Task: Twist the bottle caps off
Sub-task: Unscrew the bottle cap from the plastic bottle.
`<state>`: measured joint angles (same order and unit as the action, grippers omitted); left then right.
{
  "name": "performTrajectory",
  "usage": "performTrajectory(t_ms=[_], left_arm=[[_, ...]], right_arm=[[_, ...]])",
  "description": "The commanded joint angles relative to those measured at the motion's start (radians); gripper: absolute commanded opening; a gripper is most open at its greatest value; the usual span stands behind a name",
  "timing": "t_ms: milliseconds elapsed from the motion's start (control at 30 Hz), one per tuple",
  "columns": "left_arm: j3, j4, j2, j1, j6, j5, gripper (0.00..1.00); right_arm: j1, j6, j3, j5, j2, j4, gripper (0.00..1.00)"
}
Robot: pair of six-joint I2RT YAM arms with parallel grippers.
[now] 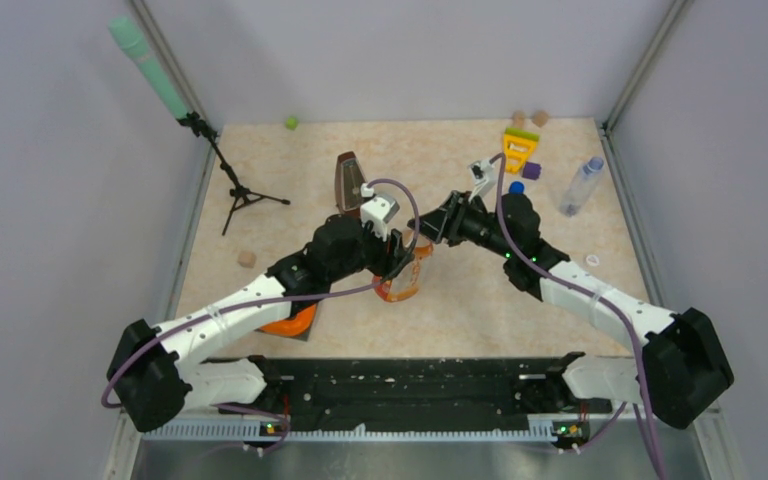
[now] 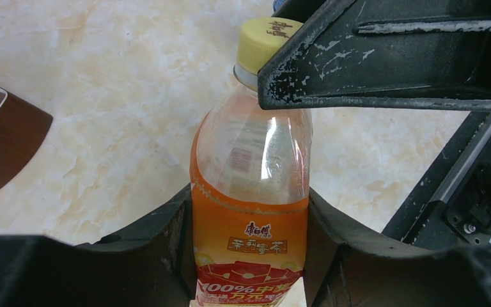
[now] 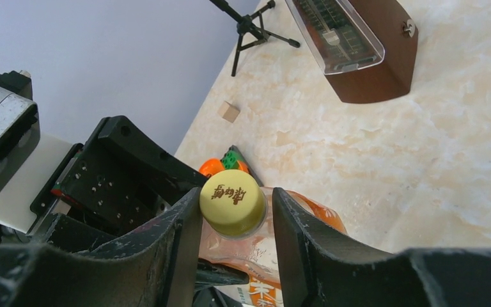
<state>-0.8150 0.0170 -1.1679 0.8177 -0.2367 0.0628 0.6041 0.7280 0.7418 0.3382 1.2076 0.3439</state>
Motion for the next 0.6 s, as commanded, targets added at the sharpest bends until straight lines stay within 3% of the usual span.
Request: performTrajectory(t_ms=[0,267,467,567], left_arm=[[-0.035,-0.047,0.007,0.004,-0.002,0.012,0.0],[-0.035,-0.046,0.008,0.003,0.0,0.014,0.0],[-0.037,-0.038,0.008,0.003,0.008,0.019,0.0],[-0.034,-0.042,0.01,0.003,0.004,0.023,0.0]], right_arm=[[0.011,-0.022,0.05,-0.028,-0.009,0.024,0.43],[0.011,-0.013,0.056,-0.048,0.001,0.048,0.5],[0.011,-0.002,0.045,-0.062,0.0,0.088,0.42],[0.011,0.0,0.045,-0.064,-0.005,0.09,0.29]])
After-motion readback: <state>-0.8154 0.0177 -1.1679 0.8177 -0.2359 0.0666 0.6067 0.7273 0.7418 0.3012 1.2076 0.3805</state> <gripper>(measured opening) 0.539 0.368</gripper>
